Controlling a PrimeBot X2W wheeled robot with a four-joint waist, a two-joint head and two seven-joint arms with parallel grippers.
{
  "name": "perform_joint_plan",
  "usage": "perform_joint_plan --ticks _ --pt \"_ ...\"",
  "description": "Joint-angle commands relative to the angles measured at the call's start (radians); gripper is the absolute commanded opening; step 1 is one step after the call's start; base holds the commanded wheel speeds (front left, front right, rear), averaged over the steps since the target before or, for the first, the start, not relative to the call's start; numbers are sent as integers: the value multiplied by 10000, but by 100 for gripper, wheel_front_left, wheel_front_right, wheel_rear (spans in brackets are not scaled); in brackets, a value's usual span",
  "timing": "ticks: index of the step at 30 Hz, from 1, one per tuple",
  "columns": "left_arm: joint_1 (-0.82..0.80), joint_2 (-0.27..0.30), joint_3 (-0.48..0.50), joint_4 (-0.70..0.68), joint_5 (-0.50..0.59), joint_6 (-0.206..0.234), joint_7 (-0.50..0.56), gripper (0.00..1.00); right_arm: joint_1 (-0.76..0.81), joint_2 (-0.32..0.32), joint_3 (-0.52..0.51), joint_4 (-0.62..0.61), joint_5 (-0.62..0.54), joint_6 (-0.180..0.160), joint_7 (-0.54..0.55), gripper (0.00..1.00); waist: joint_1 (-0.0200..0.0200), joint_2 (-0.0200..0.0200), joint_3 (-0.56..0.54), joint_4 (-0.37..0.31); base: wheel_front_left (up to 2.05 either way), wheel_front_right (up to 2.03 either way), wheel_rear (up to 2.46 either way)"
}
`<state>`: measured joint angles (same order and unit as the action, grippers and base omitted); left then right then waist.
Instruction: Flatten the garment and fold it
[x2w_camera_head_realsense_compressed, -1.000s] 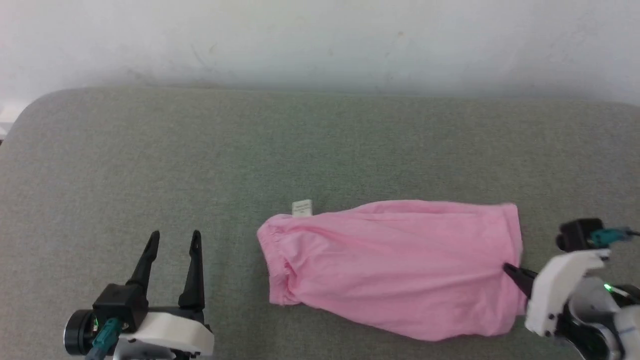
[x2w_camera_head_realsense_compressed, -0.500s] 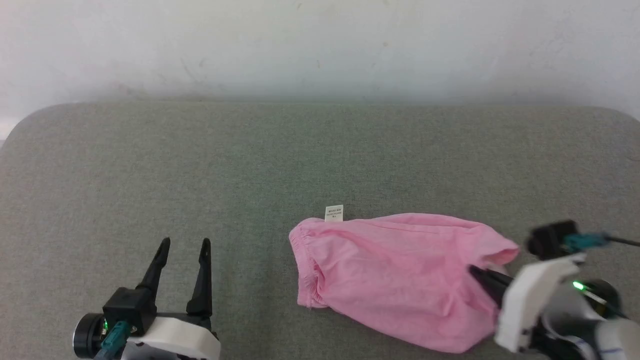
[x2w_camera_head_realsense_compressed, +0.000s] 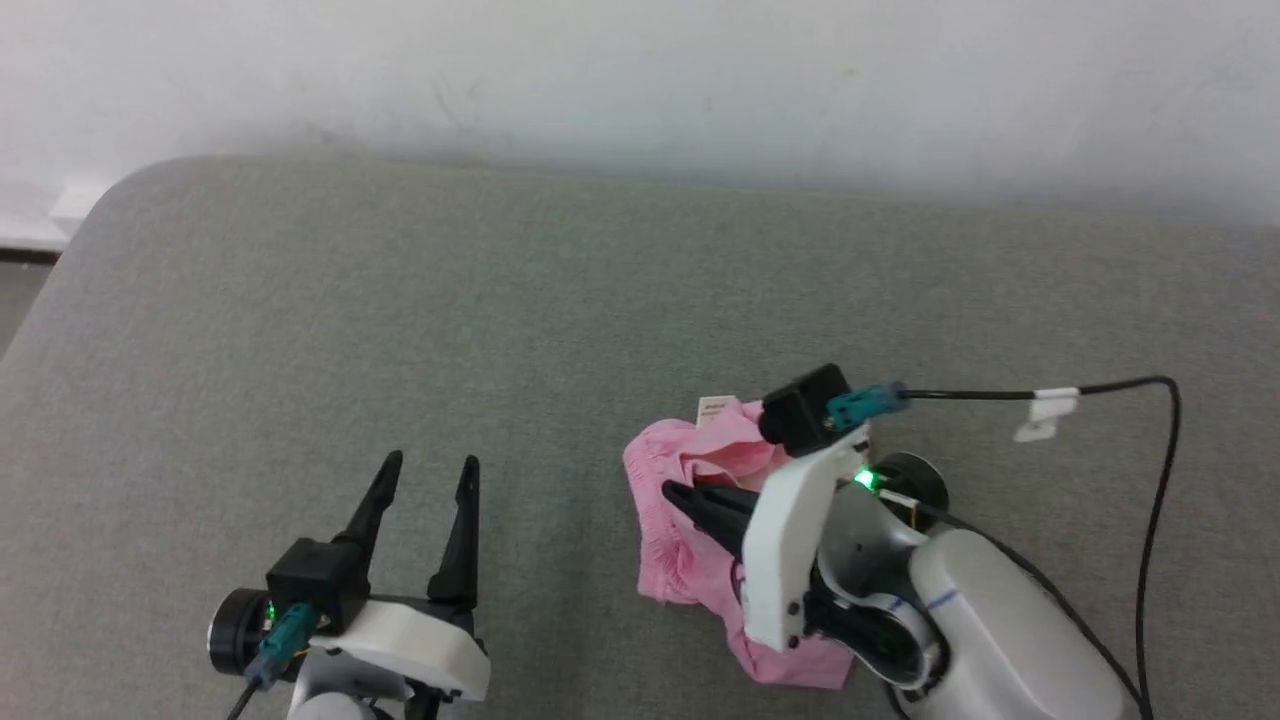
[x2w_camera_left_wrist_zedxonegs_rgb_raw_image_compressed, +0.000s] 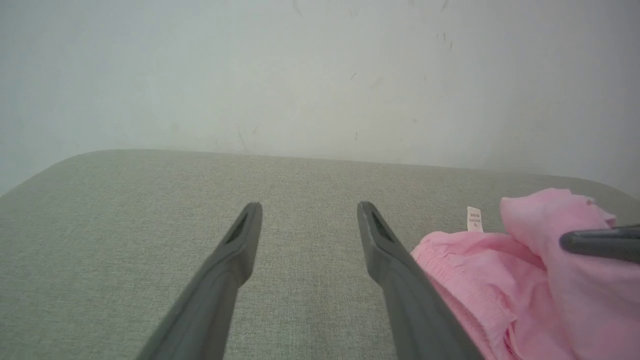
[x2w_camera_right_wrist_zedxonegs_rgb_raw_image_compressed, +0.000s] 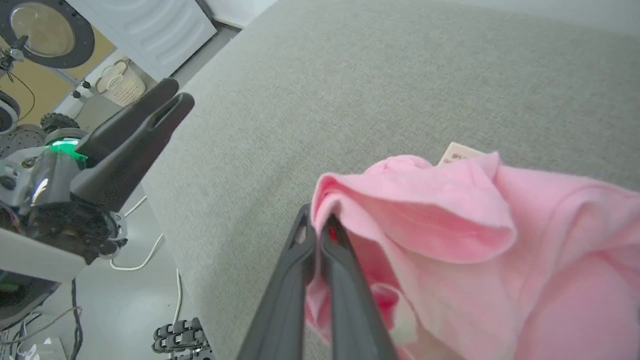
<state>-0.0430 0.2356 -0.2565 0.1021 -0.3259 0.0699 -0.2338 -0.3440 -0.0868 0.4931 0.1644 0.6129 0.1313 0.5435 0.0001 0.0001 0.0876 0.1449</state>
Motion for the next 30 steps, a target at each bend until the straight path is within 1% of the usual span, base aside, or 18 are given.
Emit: perform_joint_plan --ticks 1,2,3,7,10,15,18,21,23,26,30 --pt "-219 -100 -40 166 -55 -96 -63 100 -357 57 208 435 -29 -6 -274 0 -1 -1 334 347 0 0 0" --pt "-289 -145 -53 255 -69 -127 -90 100 -523 69 377 742 -133 -6 -444 32 -1 -1 386 402 0 0 0" --pt "-343 -186 -65 337 -74 -146 -115 100 -644 92 517 1018 -158 -6 -645 100 -1 -1 429 448 0 0 0" --pt "-480 -286 -12 558 -73 -156 -195 100 -1073 26 1272 1682 -353 -6 -1386 100 -1 -1 533 514 0 0 0" --pt "-473 -299 69 629 -37 -116 -231 100 -1438 -400 2111 1654 -812 -6 -1759 100 -1 -1 512 421 0 0 0" --pt "-362 -209 235 675 1 -65 -257 100 -1974 -1364 3333 807 -1687 -6 -2076 100 -1 -1 272 47 0 0 0" --pt "-295 -158 319 704 5 -50 -265 100 -1935 -1856 3406 36 -2002 -6 -2407 100 -1 -1 70 -195 0 0 0" --pt "-187 -145 406 641 23 40 -269 100 -1364 -2110 2723 -762 -2240 -6 -3009 100 -1 -1 -146 -440 0 0 0" --pt "-91 -143 488 562 30 133 -272 100 -742 -2093 1838 -1178 -2448 -6 -3486 100 -1 -1 -254 -604 0 0 0" --pt "61 -147 615 442 40 267 -274 100 349 -1907 407 -1665 -2817 -6 -4119 100 -1 -1 -405 -848 0 0 0" --pt "223 -171 726 209 120 361 -276 100 1767 -1465 -1470 -2166 -3285 -6 -4802 100 -1 -1 -499 -1100 0 0 0"
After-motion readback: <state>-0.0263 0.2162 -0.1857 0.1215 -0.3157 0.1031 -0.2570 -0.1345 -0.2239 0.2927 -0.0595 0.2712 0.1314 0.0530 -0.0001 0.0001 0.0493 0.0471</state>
